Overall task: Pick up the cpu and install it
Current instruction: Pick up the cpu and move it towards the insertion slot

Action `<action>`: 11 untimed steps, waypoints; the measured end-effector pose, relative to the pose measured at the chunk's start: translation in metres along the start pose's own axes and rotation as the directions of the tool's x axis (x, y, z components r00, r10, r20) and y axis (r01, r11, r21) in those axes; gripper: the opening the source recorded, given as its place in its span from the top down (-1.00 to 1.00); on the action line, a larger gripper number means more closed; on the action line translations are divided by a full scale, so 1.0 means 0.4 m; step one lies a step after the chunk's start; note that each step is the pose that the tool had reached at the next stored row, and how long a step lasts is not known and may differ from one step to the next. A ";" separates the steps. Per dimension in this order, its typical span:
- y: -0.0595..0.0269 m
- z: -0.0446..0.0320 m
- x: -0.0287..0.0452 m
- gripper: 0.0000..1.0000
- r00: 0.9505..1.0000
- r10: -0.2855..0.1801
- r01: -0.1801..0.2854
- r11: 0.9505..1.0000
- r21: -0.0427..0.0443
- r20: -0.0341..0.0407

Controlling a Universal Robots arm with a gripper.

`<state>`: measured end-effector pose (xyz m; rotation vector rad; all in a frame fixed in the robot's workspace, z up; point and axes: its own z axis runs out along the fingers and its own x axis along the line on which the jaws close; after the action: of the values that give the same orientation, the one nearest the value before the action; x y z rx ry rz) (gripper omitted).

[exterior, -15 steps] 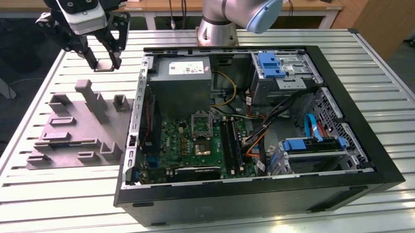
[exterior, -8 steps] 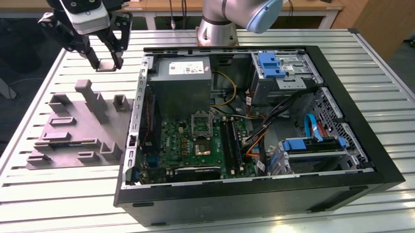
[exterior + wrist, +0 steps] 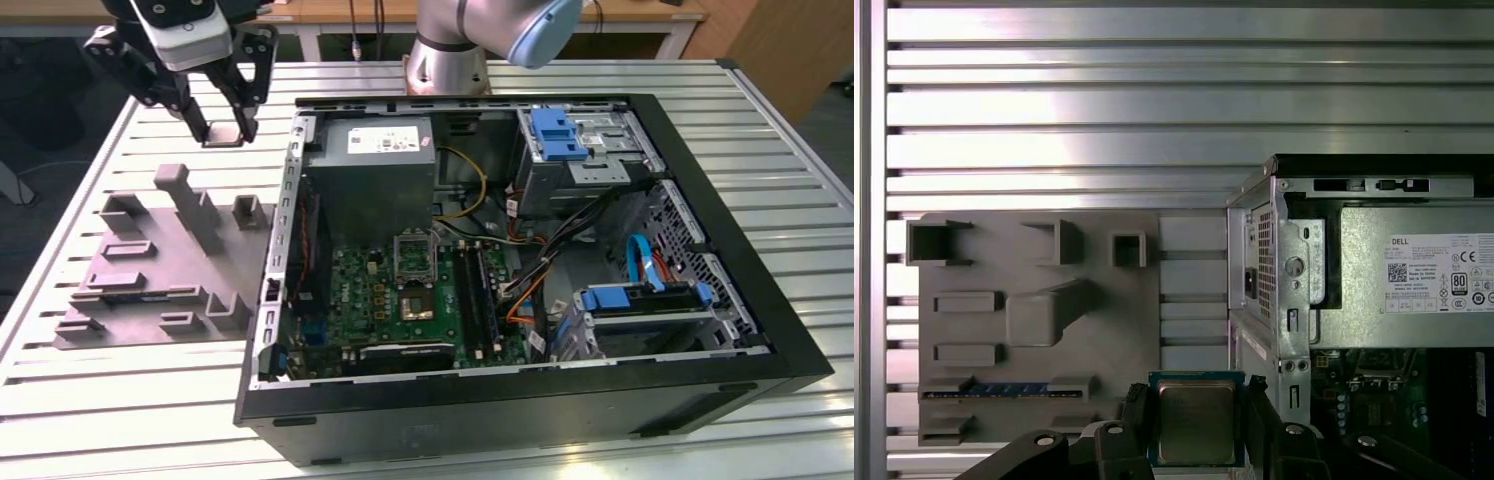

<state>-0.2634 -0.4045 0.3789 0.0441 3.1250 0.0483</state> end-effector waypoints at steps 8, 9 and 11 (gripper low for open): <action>0.000 0.000 -0.012 0.06 1.000 0.000 0.000 1.000 0.000 0.000; 0.000 0.000 -0.013 0.06 1.000 0.000 0.000 1.000 0.000 0.000; 0.000 0.000 -0.016 0.06 1.000 0.000 0.000 1.000 0.000 0.000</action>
<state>-0.2570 -0.4045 0.3789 0.0441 3.1250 0.0483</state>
